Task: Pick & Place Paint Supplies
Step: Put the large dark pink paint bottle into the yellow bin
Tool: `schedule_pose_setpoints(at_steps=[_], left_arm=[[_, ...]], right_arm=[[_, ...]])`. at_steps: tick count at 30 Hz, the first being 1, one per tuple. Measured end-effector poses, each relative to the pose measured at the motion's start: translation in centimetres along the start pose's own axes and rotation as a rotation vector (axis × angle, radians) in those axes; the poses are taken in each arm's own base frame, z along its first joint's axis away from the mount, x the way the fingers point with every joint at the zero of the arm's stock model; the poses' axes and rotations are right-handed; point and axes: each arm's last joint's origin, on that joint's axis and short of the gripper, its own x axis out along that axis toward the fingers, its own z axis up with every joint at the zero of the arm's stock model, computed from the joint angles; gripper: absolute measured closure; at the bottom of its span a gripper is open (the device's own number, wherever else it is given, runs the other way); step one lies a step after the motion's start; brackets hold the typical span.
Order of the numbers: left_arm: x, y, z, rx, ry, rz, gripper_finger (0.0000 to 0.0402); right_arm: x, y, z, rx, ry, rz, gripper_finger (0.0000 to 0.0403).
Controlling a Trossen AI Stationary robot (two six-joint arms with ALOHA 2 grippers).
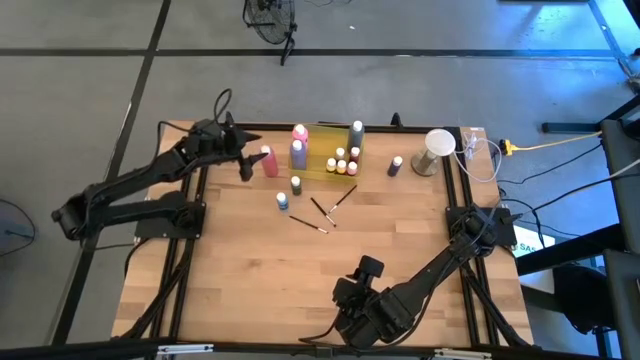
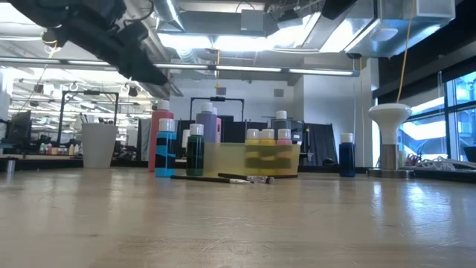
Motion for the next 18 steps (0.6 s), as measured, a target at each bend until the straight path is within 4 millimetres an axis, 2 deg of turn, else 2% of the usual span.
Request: schedule_pose_setpoints(at_steps=[18], left_arm=[[3.4, 0.4, -2.0, -0.036, 0.163, 0.03, 0.0131]], right_arm=[[0.0, 0.0, 0.0, 0.0, 0.0, 0.0, 0.0169]])
